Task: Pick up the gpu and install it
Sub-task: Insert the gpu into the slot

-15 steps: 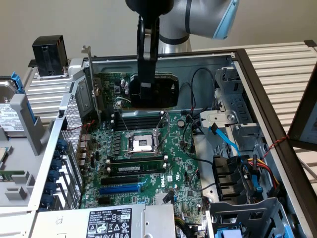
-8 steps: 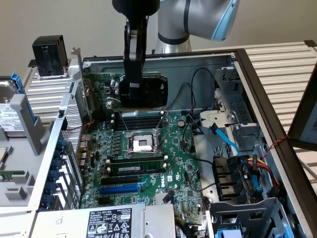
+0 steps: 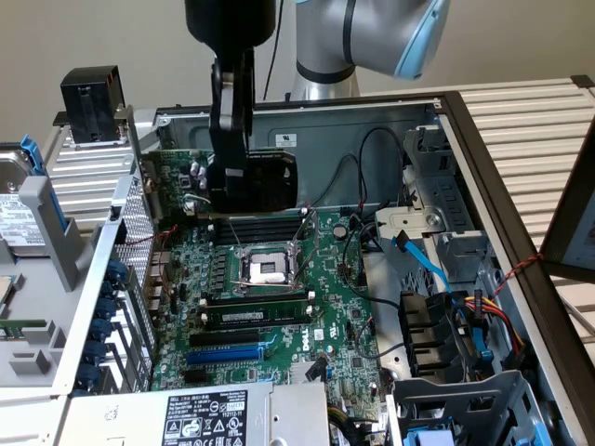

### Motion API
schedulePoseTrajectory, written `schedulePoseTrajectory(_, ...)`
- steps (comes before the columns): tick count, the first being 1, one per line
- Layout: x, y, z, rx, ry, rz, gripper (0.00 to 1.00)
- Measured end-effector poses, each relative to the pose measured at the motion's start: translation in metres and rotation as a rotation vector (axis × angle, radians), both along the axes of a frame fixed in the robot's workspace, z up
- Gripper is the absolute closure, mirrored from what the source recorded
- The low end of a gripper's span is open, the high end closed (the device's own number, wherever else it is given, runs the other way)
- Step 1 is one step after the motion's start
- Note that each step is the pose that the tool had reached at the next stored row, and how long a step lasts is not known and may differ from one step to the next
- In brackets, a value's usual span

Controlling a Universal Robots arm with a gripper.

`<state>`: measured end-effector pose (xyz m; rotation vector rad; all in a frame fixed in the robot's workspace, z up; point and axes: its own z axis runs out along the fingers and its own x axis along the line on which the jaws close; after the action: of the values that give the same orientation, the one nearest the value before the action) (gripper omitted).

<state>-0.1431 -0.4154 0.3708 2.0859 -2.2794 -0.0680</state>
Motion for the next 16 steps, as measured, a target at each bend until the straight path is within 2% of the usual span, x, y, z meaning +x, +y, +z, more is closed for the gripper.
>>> schedulePoseTrajectory(3,0.000,-0.0012,-0.0027,0.0002,-0.0058,0.014,0.73)
schedulePoseTrajectory(7,0.001,-0.0063,-0.0053,0.0012,-0.0059,0.021,0.73)
schedulePoseTrajectory(10,0.002,-0.0078,-0.0056,0.0023,-0.0055,0.022,0.73)
schedulePoseTrajectory(11,0.002,-0.0109,-0.0059,0.0076,-0.0057,0.022,0.73)
schedulePoseTrajectory(12,0.002,-0.0134,-0.0065,0.0187,-0.0056,0.022,0.73)
schedulePoseTrajectory(14,0.003,-0.0184,-0.0075,0.0428,-0.0057,0.022,0.73)
schedulePoseTrajectory(16,0.003,-0.0230,-0.0083,0.0694,-0.0051,0.022,0.73)
